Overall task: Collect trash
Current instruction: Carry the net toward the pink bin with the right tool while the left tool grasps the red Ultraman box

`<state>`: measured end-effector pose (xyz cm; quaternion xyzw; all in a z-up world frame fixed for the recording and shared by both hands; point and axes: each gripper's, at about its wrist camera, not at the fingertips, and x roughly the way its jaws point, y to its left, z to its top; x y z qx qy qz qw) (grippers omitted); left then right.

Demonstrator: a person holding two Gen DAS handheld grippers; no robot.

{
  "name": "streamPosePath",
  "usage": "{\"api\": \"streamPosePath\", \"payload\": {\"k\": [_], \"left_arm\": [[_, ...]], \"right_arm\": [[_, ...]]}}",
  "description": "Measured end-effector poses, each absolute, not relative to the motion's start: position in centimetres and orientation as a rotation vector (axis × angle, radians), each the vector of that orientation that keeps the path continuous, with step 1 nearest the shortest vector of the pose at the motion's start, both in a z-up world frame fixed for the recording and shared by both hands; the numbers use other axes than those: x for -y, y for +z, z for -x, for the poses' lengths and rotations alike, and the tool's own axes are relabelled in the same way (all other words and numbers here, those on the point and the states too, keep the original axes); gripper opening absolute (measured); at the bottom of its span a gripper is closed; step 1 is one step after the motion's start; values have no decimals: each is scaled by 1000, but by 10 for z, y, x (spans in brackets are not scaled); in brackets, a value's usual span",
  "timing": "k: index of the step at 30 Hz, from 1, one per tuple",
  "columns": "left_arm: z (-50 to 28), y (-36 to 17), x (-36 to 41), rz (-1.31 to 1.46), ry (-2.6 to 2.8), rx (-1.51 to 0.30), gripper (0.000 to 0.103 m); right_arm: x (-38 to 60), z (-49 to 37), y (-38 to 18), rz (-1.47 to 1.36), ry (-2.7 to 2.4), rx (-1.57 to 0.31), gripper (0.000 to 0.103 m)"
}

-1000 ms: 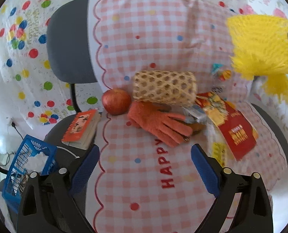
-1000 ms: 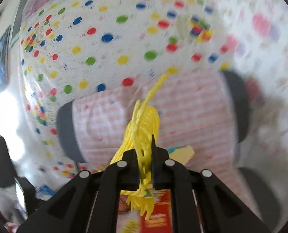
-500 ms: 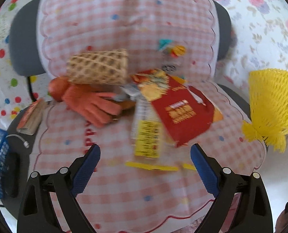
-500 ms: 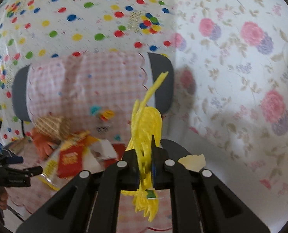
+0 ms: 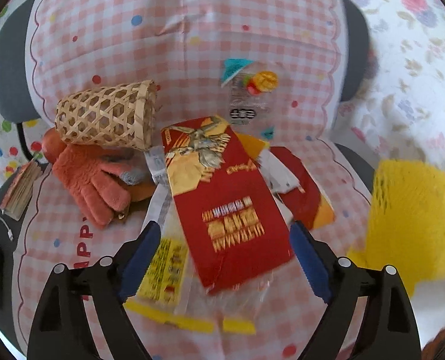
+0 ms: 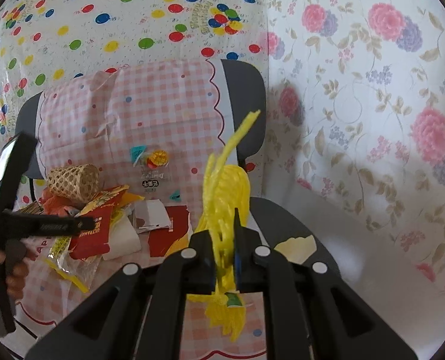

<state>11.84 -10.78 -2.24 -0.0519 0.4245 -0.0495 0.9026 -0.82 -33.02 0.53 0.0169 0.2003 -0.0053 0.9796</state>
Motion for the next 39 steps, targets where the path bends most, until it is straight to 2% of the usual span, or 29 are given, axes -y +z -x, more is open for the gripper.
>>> {"api": "streamPosePath", "payload": {"k": [8,19,24,32,39], "left_arm": [[-152,-35,113,171,-52,-919,89],[-161,-44,122,58,-43,-881,85],[-149,-25,115,-2,-85,-776,84],[-99,41,89,-35,-168,-545,84],[-38,64,95,-84,-285,-458,84]], "right_arm": [[331,4,-4,-21,17,-415,8],[332,0,-7,-56,38,-433,8],[332,0,-5,-58,38,-430,8],[335,9,22,-79,23,-342,8],[336,33,46,-92,24,-322,8]]}}
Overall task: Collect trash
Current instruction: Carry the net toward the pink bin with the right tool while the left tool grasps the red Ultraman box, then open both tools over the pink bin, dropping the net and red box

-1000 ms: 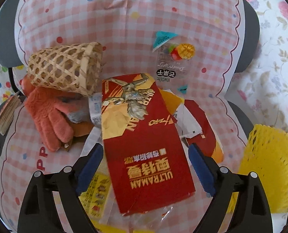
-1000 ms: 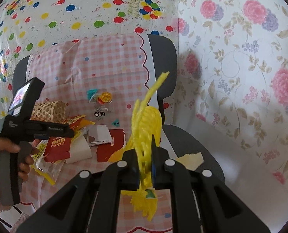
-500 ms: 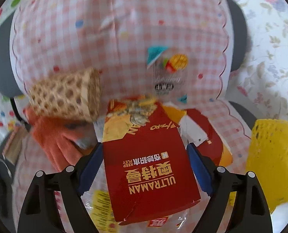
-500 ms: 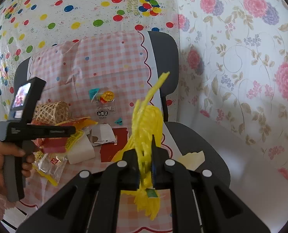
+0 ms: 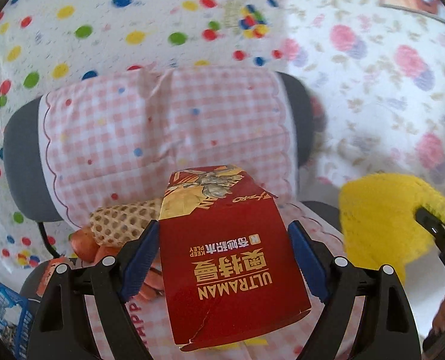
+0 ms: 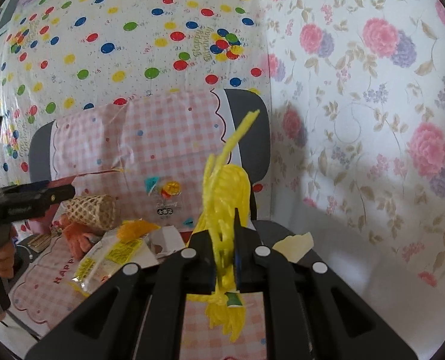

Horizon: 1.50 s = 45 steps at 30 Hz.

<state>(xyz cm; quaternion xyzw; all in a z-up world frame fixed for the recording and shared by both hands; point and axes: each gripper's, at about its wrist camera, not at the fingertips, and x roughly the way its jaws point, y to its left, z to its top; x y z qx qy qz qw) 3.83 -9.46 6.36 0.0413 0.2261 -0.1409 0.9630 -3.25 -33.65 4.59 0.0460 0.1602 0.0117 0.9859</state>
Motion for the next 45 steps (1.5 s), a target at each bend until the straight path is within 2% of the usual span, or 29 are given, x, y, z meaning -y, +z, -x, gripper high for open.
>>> {"api": "streamPosePath", "payload": {"k": [13,24,32,42,45], "left_arm": [[58,17,139,-122,-585,-487,84],[125,-38,191,-207,-809,-541,85],[134,-80,227,-277,-904,-627,85],[124,-106,262,-308,-924,-709,87],[116,-112,269,-310,-902,-727,87]], "right_arm": [[337,129,34,-50,-98,-417,8],[355,209,-12,-59,-291,-570,8],[375,233,-52,-132,-357,-666,8],[402,222,-92,-206,-341,-744,8],[406,214,-99,-209,-332,-763,17]]}}
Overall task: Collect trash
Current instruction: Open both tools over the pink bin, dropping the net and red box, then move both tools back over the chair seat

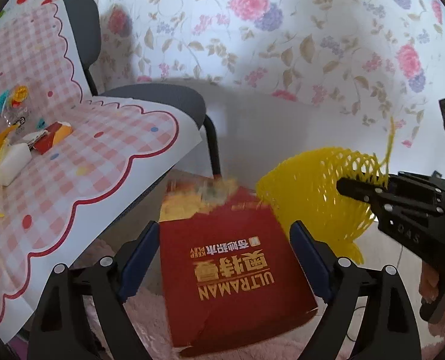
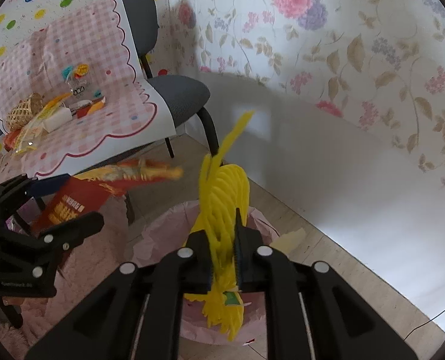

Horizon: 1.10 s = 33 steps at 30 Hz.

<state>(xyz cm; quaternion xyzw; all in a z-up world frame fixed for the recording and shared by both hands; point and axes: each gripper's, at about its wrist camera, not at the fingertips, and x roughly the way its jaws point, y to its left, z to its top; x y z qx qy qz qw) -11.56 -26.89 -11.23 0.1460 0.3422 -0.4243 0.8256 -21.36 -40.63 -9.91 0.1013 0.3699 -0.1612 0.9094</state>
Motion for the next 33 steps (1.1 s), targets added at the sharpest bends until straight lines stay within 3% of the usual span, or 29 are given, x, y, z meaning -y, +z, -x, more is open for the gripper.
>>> {"api": "streamPosePath", "payload": {"k": [2,6,18,33], "left_arm": [[110,-115,272,-296,-905,-747,87],[102,-116,272,-268,-902,-759,87],[82,-70,201,-172,-716,-683,87],[38,-29,58,-45,-367,-648,87]], "right_arm": [[409,210,-103,-210,-330,-764,26],[413,205,-111,-217,-332,-779,33],[397,208,-60,-184,-294,-674,33],[333,123,-2,-92,-74,-587,33]]}}
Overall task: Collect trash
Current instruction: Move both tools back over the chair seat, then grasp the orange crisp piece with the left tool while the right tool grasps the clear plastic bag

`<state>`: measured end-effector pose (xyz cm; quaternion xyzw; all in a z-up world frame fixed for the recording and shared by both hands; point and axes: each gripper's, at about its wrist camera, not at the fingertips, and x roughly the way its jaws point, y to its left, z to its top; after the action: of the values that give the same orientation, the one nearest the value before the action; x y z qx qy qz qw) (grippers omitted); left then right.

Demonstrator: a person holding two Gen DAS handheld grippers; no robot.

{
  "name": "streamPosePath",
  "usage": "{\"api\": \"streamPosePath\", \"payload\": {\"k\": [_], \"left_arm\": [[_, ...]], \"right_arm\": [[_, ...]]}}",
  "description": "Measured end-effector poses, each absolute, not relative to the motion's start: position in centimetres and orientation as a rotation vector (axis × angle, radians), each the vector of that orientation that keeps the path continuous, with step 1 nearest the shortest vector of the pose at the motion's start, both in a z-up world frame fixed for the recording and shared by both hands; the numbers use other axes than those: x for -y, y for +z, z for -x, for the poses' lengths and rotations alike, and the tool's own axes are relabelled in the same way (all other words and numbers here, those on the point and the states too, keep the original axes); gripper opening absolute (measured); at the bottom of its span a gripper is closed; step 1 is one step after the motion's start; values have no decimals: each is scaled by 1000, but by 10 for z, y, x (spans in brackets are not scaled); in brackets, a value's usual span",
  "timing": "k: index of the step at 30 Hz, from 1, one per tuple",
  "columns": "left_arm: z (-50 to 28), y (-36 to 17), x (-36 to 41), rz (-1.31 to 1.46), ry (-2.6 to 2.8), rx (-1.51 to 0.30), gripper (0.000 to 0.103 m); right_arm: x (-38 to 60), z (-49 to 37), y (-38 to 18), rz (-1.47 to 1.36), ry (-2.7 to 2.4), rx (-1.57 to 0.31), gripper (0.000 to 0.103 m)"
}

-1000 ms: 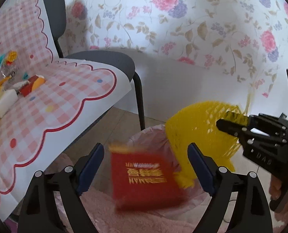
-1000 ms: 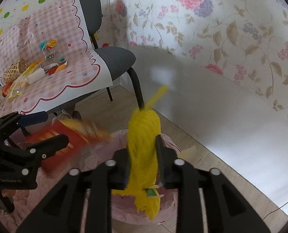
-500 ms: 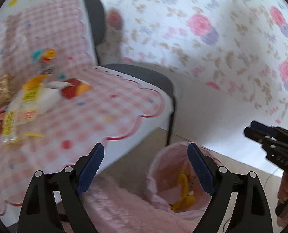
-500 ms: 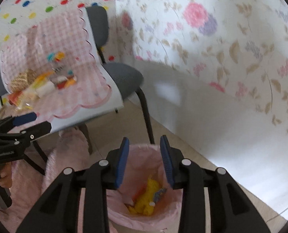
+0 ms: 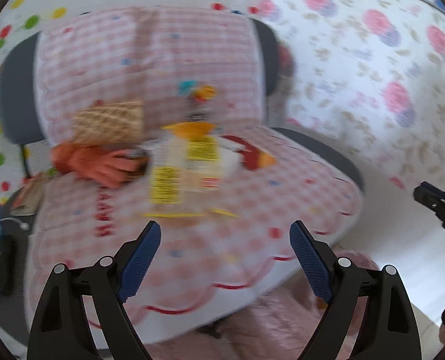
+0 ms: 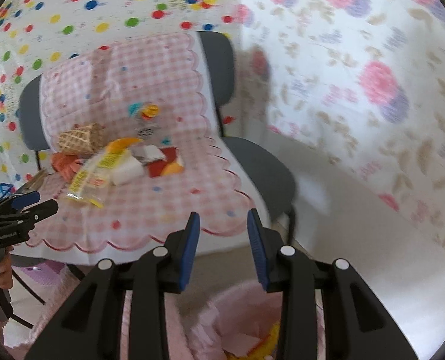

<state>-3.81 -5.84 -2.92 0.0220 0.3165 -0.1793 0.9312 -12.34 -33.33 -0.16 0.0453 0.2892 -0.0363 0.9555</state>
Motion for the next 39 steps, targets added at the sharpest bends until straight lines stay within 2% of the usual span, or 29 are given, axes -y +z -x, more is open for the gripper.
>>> {"api": "streamPosePath", "payload": {"k": [13,25,39], "left_arm": [[-6,-23,-7,-11,-140,-671,87],[-38,-54,-29,-16,-80,-736,87],[-88,-58,-51,6,-43,-744,87]], "right_arm": [[271,38,-4,-71,138,-612,34],[205,-34,-36,-87,288,-721,50],[187,-123,-48,-130,289,-768,50]]}}
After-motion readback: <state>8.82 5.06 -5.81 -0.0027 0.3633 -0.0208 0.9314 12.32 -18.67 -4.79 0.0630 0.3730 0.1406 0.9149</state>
